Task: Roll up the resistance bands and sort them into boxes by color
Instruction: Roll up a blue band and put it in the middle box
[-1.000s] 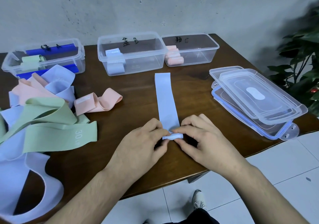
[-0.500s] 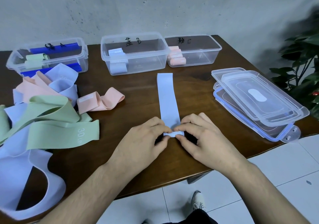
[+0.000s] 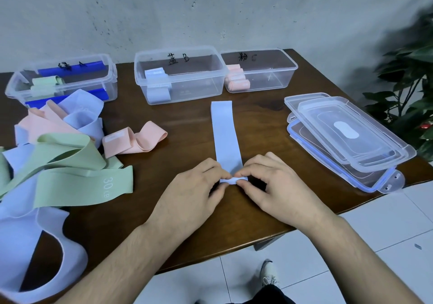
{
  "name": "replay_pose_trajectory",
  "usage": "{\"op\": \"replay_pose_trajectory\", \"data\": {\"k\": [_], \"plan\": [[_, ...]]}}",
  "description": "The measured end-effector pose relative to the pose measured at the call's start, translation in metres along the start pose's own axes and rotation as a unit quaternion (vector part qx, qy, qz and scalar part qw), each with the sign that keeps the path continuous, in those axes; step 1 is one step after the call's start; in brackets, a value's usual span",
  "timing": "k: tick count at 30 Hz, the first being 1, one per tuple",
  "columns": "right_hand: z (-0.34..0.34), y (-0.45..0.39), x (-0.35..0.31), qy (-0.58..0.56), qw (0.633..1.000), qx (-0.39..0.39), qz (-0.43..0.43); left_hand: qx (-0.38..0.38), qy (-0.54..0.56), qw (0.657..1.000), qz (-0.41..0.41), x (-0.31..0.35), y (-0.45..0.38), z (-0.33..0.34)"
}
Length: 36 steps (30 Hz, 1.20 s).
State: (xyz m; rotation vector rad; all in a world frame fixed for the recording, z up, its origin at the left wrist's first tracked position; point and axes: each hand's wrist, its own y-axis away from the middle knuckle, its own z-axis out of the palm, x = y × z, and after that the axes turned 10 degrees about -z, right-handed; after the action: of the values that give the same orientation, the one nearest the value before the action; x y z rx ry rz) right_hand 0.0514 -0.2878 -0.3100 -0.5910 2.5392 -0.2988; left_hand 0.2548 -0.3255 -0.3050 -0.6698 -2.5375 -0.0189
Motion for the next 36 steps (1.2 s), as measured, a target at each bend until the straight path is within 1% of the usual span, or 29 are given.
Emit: {"op": "replay_pose_trajectory", "data": {"k": [5, 8, 12, 17, 19, 25, 33, 36], "plan": [[0.0, 0.0, 0.0, 0.003, 1.0, 0.011, 0.0, 0.0, 0.002, 1.0, -0.01, -0.002, -0.006, -0.001], [-0.001, -0.003, 0.002, -0.005, 1.0, -0.004, 0.005, -0.006, 0.002, 1.0, -0.006, -0.003, -0.007, -0.002], [-0.005, -0.009, 0.003, -0.027, 0.999, -0.034, 0.025, 0.008, 0.0, 1.0, -0.002, -0.001, -0.004, -0.002], [-0.006, -0.011, 0.006, -0.045, 0.997, -0.04, 0.048, -0.005, -0.013, 1.0, 0.0, -0.002, -0.007, -0.004], [-0.005, -0.011, 0.006, -0.031, 0.998, -0.038, 0.043, 0.0, -0.014, 1.0, 0.003, -0.003, -0.01, -0.005], [-0.008, -0.014, 0.004, -0.024, 0.998, -0.047, 0.036, -0.024, -0.013, 1.0, -0.014, -0.006, -0.015, -0.006], [-0.011, -0.021, 0.011, -0.058, 0.995, -0.061, 0.061, -0.033, -0.029, 0.999, 0.001, -0.004, -0.015, -0.007], [-0.01, -0.02, 0.01, -0.044, 0.996, -0.061, 0.052, -0.036, -0.028, 0.999, -0.006, -0.005, -0.02, -0.007]]}}
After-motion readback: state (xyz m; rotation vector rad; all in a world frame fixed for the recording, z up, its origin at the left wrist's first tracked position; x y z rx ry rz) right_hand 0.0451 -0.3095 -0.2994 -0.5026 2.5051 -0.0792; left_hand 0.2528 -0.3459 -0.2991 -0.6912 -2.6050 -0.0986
